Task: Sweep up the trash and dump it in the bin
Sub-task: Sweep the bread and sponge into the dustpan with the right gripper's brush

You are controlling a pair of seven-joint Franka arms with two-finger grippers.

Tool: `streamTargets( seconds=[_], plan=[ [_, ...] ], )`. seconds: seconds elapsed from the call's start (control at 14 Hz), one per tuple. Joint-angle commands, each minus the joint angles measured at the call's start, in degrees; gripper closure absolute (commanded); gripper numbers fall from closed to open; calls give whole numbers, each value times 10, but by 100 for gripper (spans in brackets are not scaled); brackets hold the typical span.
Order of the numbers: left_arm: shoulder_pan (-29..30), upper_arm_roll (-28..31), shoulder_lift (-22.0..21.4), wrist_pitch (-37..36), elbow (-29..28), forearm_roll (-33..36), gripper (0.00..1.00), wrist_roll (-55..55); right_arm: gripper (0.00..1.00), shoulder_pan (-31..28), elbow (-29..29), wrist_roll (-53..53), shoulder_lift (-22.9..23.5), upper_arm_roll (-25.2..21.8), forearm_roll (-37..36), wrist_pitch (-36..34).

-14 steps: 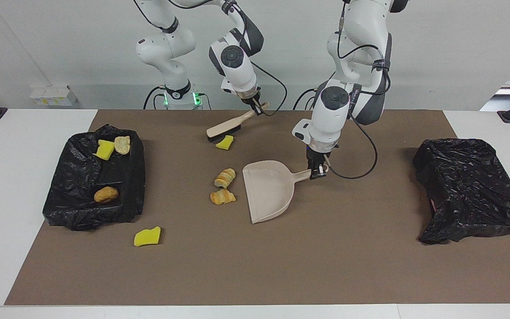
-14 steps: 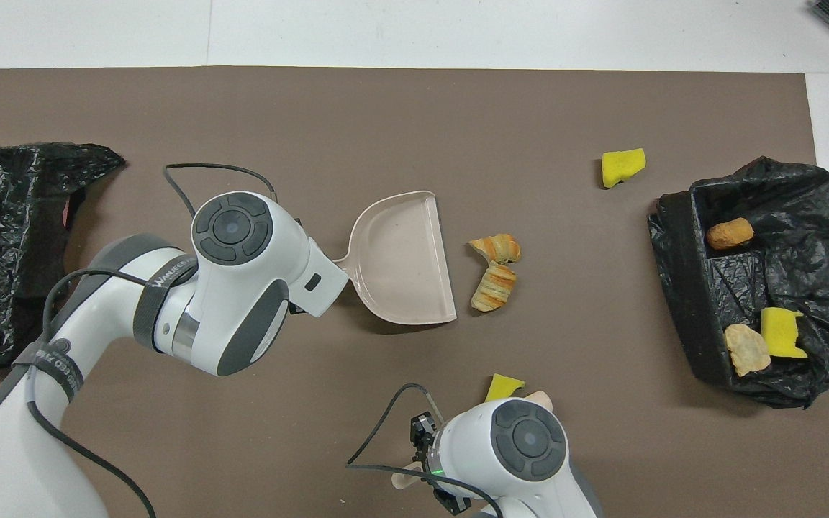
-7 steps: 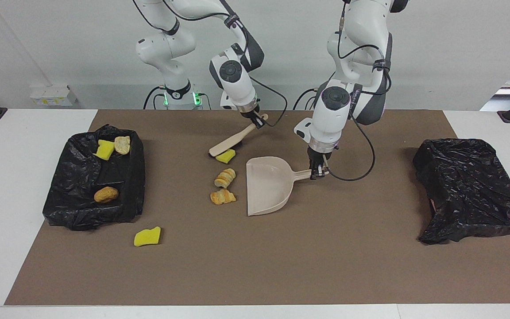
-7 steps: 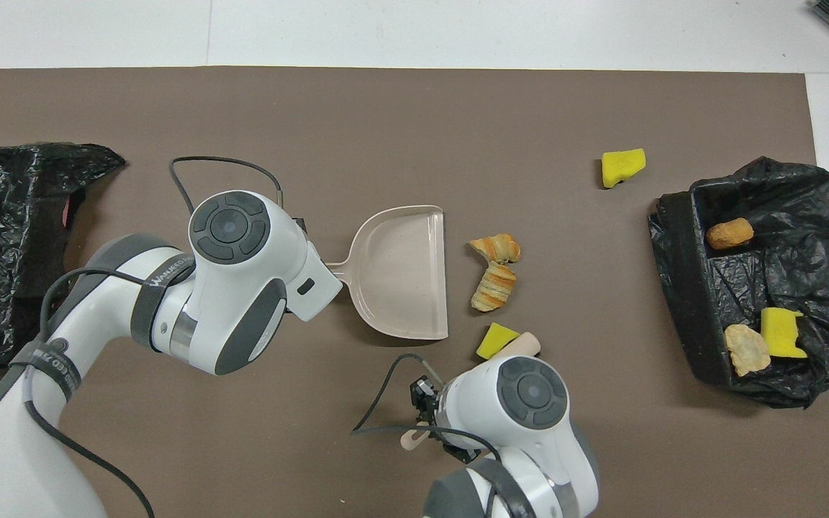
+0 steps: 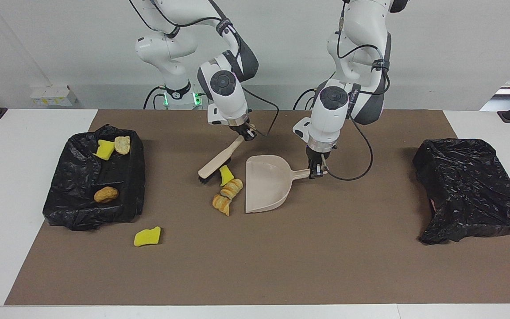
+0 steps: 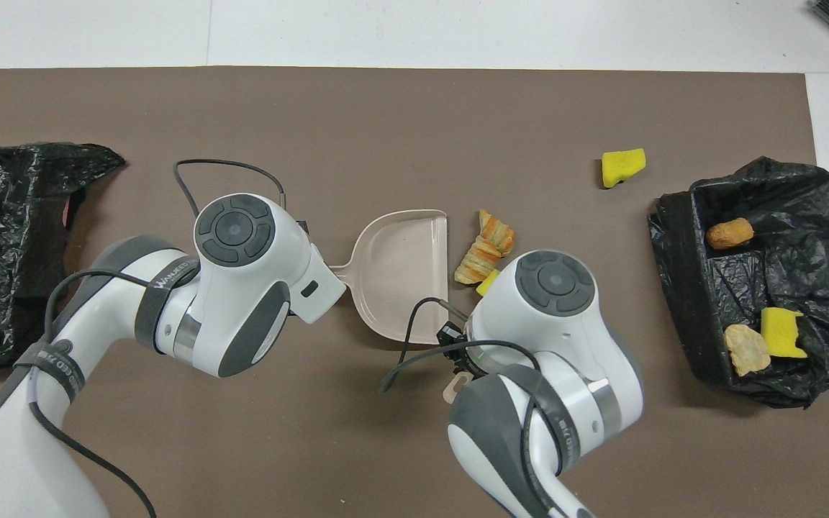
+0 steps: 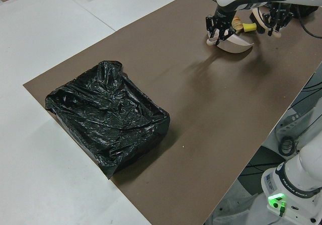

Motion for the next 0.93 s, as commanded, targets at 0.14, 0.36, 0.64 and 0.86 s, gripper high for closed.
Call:
streamTargets(
  seconds=[0.14, 0.36, 0.64, 0.86],
  plan=[
    [-12, 6, -25, -1, -28, 9, 100, -37, 100, -61, 53, -213, 17, 6, -88, -44],
    [-16, 5, -27, -6, -30, 9, 100, -76, 100, -95, 75, -370, 37, 7, -172, -40],
    [-20, 5, -34, -12, -40, 9, 100, -124, 100, -167, 133, -541, 77, 7, -283, -52],
    [-32, 5, -39, -17, -47, 9, 100, -179, 100, -197, 163, -555, 121, 6, -376, -65]
  ],
)
